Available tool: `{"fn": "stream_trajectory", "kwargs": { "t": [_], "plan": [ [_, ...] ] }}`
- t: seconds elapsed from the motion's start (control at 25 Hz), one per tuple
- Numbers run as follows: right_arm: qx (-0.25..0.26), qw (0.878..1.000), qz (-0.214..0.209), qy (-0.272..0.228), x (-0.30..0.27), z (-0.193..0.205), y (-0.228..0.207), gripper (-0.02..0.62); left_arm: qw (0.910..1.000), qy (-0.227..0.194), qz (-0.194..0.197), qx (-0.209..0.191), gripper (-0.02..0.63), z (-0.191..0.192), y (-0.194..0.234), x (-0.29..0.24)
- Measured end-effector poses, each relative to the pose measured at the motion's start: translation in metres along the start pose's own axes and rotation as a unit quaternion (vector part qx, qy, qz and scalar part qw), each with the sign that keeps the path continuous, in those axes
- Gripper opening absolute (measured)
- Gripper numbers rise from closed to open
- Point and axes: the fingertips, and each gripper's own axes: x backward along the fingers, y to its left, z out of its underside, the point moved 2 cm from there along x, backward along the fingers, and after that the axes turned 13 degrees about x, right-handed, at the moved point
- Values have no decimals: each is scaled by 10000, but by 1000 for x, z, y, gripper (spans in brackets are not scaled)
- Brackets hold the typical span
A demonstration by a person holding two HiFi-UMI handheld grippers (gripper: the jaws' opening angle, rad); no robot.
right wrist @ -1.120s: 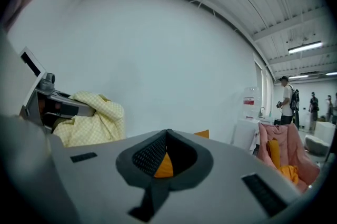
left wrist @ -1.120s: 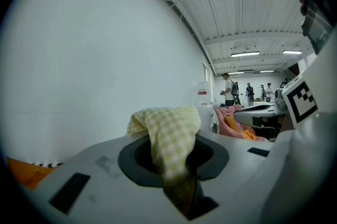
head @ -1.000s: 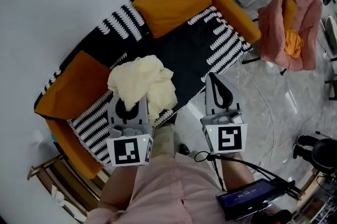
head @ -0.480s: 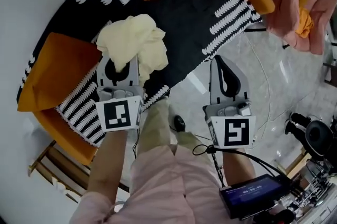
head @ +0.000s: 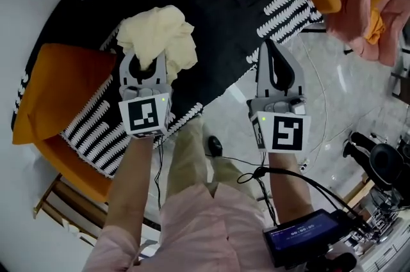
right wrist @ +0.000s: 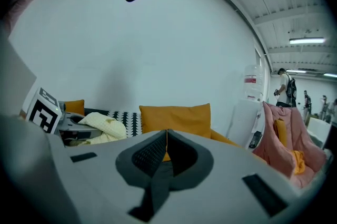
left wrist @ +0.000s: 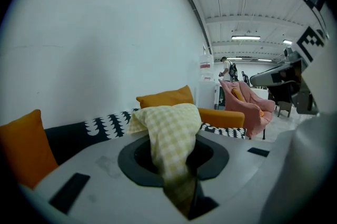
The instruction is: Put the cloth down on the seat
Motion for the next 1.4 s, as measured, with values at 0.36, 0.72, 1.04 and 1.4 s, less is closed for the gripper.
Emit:
{"fn": "stream_trajectory", "kwargs": {
  "t": [0.36, 0.72, 1.04, 1.4],
  "plan": [
    [-46, 10000, 39, 67, -31, 16, -3, 9, 9995, 308, -45, -62, 98, 39, 24, -30],
    [106, 9993, -289, 228, -101, 91, 17, 22, 9981, 596, -92, -111, 100, 74, 42, -54],
    [169, 9981, -390, 455, -109, 111, 30, 26, 9970, 703, -98, -292, 103, 94, 51, -67],
    [186, 9982, -422, 376, -103, 102, 36, 26, 9958, 784, -373, -296, 241, 91, 57, -57]
  ]
}}
